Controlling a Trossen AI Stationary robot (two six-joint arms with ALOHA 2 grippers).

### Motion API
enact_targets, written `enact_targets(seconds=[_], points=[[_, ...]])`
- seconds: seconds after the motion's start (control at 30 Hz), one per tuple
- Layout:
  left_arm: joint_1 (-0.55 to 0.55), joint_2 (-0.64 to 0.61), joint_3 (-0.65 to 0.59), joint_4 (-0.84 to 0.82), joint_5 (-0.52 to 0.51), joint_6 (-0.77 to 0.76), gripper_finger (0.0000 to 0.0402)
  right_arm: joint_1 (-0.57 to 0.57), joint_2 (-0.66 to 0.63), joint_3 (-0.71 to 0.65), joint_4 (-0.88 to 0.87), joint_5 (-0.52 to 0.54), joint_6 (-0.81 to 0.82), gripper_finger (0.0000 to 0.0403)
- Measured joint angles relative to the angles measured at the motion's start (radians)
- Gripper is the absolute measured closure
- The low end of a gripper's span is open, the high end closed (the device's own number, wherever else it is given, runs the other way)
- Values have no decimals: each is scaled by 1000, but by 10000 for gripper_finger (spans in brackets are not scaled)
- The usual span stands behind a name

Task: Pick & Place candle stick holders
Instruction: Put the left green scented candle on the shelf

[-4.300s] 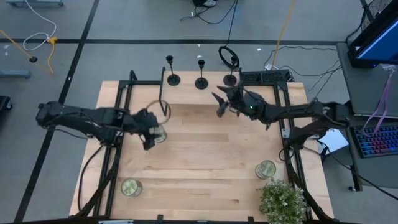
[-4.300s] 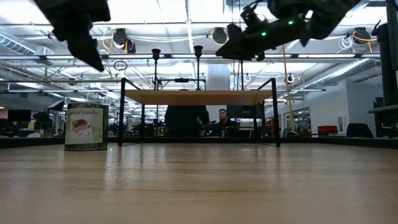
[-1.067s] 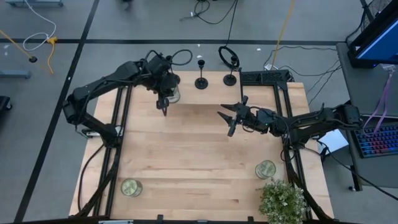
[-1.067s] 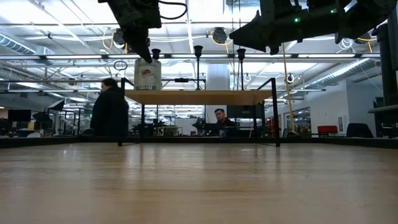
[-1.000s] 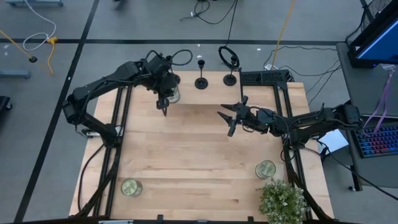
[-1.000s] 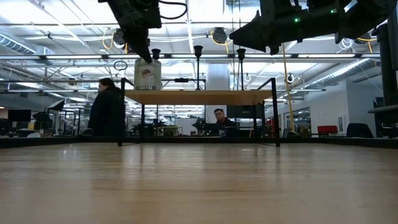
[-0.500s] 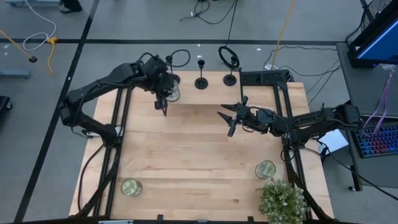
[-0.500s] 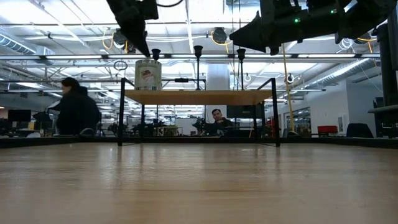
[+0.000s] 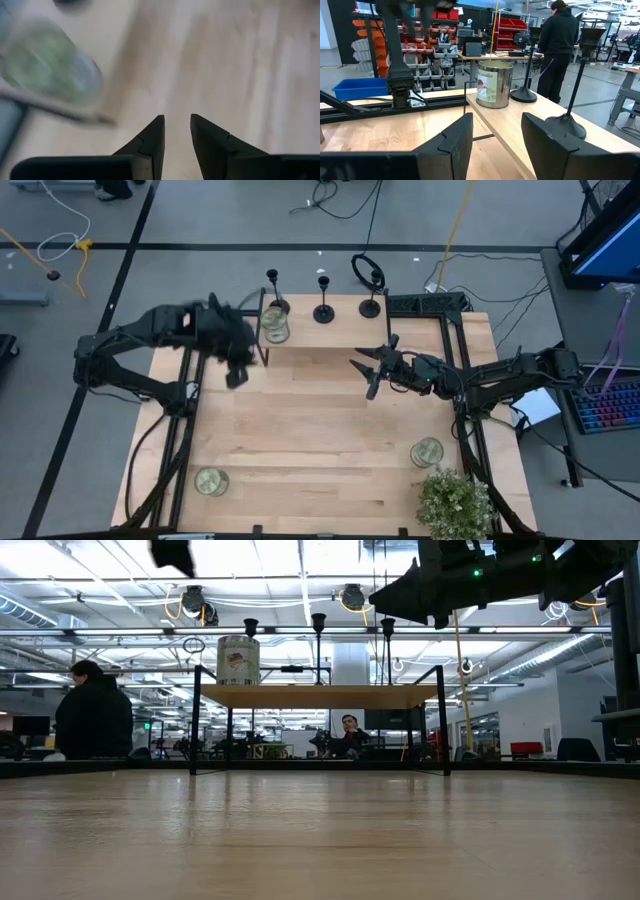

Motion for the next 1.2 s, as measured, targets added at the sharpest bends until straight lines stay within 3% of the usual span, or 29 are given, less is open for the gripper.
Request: enact_targets(seconds=[0.13,0.3,0.43,0.63,0.8,1.0,1.2], points=[[-175,2,-26,-130,4,-294,302,0,0,0,-8,0,3,243],[-422,10,-138,-138,38,-800,302,0,0,0,-21,0,7,243],[-628,20,-267,-59,53,-1073,302,0,0,0,-43,0,7,243],[-853,80,-405,217,162,-1527,302,0,0,0,-45,0,5,243],[-968,192,-415,340,189,-1658,303,0,0,0,-44,0,4,243],[-1030,288,-414,361,226,-1835,303,0,0,0,-44,0,1,243],[-1053,332,-414,368,232,-1854,305,0,0,0,-37,0,-29,243]])
